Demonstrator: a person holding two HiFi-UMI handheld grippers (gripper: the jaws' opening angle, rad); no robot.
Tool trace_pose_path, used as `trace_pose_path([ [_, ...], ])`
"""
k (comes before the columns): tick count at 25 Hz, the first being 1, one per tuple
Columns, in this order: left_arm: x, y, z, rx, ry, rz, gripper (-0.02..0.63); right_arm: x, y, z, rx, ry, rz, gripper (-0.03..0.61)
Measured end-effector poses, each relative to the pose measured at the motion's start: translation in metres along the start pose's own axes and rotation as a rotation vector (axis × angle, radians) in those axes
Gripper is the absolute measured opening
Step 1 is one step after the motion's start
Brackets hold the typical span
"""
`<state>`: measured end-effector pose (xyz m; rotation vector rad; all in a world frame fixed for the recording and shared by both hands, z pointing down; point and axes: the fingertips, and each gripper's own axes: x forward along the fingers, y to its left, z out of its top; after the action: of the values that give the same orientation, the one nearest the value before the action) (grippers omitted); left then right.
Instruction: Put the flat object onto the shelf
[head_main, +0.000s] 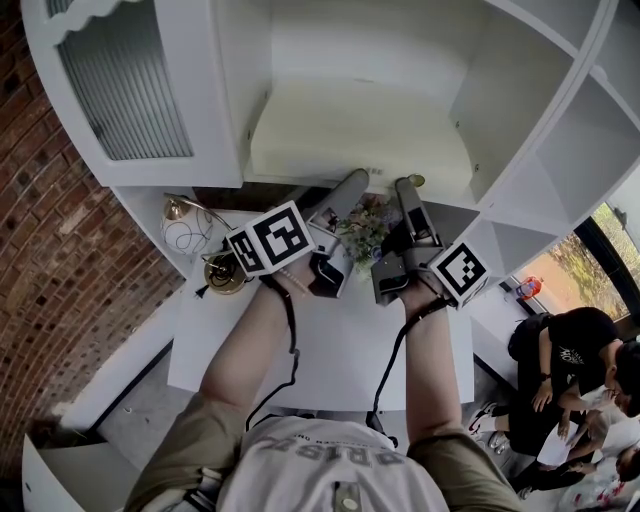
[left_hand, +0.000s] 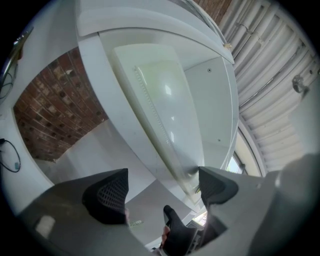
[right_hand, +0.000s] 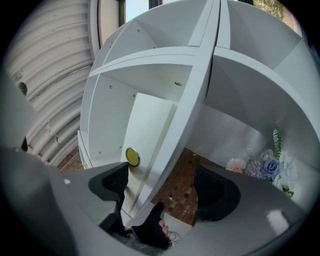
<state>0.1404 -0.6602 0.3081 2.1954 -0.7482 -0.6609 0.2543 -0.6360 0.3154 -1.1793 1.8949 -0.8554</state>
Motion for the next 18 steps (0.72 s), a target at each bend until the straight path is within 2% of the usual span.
trace_pose_path([
  [4,-0.006,0.000,-0.002,0.002,0.000,0.018,0.449,-0.006,0.004,-0.001,0.006,-0.001,0.004,0.414],
  [6,-0.014,-0.002,-0.005,0.035,0.004,0.027,0.449,-0.014,0.007,-0.001,-0.014,-0.001,0.016,0.409],
  [11,-0.048,-0.012,-0.022,0.230,0.019,0.078,0.416,-0.051,0.017,0.000,-0.143,0.012,0.044,0.337],
  [13,-0.068,-0.016,-0.030,0.315,0.016,0.106,0.367,-0.069,0.020,-0.005,-0.206,0.024,0.047,0.314],
  [16,-0.099,-0.022,-0.042,0.421,0.003,0.156,0.288,-0.100,0.014,-0.015,-0.324,0.045,0.001,0.262],
  [18,-0.119,-0.029,-0.052,0.484,-0.001,0.186,0.266,-0.122,0.011,-0.023,-0.409,0.063,-0.027,0.237],
])
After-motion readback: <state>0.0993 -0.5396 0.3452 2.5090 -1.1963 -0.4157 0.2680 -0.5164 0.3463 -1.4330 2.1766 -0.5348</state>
